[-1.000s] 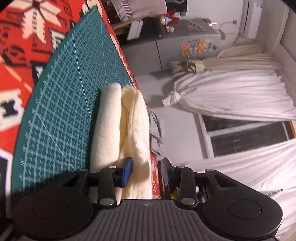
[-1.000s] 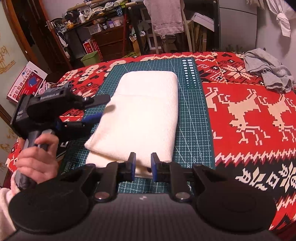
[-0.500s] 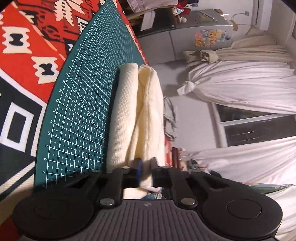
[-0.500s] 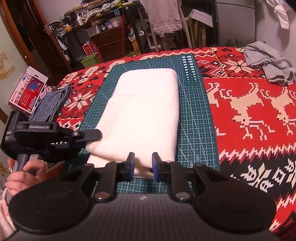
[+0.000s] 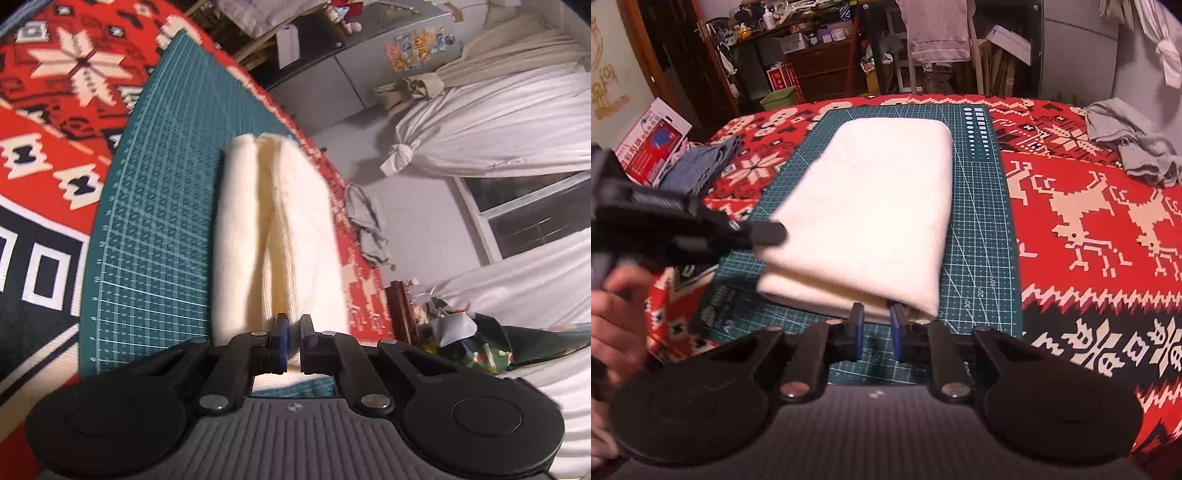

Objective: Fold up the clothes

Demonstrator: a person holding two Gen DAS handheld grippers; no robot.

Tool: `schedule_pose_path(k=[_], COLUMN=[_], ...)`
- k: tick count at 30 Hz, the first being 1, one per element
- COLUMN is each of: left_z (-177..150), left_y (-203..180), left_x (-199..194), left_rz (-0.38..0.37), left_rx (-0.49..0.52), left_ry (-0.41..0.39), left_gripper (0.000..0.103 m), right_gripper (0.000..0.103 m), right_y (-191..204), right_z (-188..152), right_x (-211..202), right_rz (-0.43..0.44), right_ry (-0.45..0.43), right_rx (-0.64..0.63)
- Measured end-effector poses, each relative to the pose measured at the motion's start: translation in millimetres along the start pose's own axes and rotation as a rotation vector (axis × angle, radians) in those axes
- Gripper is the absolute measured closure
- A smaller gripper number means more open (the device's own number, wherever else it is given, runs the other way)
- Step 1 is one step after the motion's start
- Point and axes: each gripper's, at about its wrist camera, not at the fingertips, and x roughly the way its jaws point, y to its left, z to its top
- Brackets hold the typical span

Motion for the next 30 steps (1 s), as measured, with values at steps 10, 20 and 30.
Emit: schedule_pose_path(k=[10,20,30], left_z=[-16,-20,-19], left_y=[-33,-17,-14], left_x=[-16,-2,0], left_rz=[0.075,0.225,0.224], left_rx=[0.065,0.070,0.076], left_ry=[-0.019,-0.006,-0.008], left_gripper=[0.098,0.098,0.098], right_gripper=[0.097,0.096,0.096], right_y=[-5,-6,-1], right_z=[-4,-6,10], right_x=[19,18,-17], right_rz=[-0.046,-0.042,0.005], right_ry=[0.010,0.019,-0.047], right_rx=[0.032,0.040,0.014])
